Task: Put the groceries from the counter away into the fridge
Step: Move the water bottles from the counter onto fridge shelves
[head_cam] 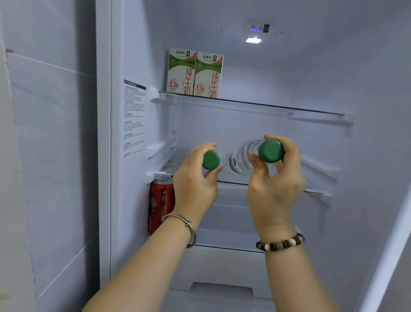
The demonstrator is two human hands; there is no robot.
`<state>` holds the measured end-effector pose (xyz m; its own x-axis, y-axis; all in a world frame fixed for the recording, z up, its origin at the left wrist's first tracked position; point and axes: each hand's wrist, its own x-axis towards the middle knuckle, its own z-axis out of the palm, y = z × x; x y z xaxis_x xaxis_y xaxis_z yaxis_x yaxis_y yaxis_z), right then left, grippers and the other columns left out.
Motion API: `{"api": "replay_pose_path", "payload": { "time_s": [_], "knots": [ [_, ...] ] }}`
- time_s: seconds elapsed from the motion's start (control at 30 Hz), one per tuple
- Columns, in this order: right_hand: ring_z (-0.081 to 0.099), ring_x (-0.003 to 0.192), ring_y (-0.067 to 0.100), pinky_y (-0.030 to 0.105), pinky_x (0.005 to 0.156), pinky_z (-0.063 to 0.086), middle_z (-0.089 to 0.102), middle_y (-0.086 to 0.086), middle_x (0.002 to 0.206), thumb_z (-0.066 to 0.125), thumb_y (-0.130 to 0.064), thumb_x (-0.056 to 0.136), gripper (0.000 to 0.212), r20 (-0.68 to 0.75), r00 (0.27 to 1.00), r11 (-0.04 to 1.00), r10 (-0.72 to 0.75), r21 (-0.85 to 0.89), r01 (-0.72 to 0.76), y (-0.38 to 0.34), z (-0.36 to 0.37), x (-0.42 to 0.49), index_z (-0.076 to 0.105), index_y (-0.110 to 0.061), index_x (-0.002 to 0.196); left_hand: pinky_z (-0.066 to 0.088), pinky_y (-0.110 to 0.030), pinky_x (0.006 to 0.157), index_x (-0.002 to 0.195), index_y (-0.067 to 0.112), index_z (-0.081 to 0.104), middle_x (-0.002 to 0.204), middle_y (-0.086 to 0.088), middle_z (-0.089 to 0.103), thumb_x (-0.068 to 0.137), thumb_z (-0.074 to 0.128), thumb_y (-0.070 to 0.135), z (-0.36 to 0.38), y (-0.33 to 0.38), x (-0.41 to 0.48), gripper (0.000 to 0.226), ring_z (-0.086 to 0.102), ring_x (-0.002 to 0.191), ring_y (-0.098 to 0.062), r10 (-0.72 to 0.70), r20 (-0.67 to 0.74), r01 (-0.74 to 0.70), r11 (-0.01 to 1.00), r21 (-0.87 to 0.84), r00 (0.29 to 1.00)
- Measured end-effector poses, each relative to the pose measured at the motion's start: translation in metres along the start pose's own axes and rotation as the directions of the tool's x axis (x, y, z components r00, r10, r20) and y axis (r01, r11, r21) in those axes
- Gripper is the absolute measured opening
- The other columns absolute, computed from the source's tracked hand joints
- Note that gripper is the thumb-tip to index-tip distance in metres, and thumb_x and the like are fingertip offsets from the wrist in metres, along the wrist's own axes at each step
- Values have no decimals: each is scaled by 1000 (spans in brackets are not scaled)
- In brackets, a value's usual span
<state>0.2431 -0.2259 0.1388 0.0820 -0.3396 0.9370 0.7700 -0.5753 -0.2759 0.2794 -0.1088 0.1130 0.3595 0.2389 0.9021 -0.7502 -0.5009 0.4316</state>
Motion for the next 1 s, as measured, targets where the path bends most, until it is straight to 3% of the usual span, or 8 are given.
{"api": "replay_pose_path", "payload": {
  "time_s": [0.2,0.27,0.37,0.57,0.7,0.77,0.83,1.0],
  "knots": [
    [48,96,-5,1,85,38,55,-9,109,69,-4,81,35,159,979,990,129,-79,-118,26,40,-21,54,-2,114,39,-19,96,112,9,60,123,-2,61,78,69,0,-3,-38,7,36,55,115,-16,15,73,-28,985,168,997],
    [48,90,-5,-2,78,37,54,-19,100,70,-9,82,36,226,943,969,243,-104,-225,31,51,-29,54,-9,115,41,-24,97,111,7,61,123,-5,60,78,69,0,-4,-52,8,35,55,115,-20,-10,70,-6,976,218,997],
    [54,78,5,7,67,39,54,-21,88,71,-14,81,39,299,858,906,418,-210,-369,39,63,-41,54,-19,116,46,-34,97,106,7,66,122,-6,61,80,66,0,-6,-68,12,27,57,113,-23,-68,44,56,972,228,997],
    [61,88,18,29,79,49,65,-2,103,70,-16,80,46,393,814,892,427,-332,-307,52,72,-36,55,-17,123,51,-36,82,104,9,70,120,-7,64,79,69,4,-7,-86,26,25,63,104,-27,-73,59,41,906,421,996],
    [57,99,23,25,76,40,59,5,118,63,-20,84,49,485,767,874,421,-443,-200,58,88,-24,48,-13,129,53,-35,74,102,6,70,117,-11,65,76,69,0,0,-89,32,26,65,97,-30,-94,88,40,874,485,992],
    [54,103,26,27,75,37,53,7,123,59,-22,85,51,509,727,849,462,-490,-197,63,95,-17,44,-13,133,52,-36,79,106,5,68,123,-12,61,78,65,-1,3,-87,36,29,62,106,-30,-128,128,46,861,506,983],
    [54,101,27,28,73,38,54,10,121,57,-27,86,54,540,671,828,508,-520,-209,67,100,-11,40,-12,136,43,-35,93,120,7,61,136,-9,50,86,54,6,6,-84,42,34,50,122,-26,-228,182,96,836,540,957],
    [51,76,22,28,61,39,60,6,93,55,-30,87,42,628,572,826,528,-537,-172,71,119,-3,47,-11,124,35,-31,100,138,9,42,149,-8,33,90,43,8,8,-84,50,48,36,133,-24,-324,268,104,791,603,907]
  ]
}}
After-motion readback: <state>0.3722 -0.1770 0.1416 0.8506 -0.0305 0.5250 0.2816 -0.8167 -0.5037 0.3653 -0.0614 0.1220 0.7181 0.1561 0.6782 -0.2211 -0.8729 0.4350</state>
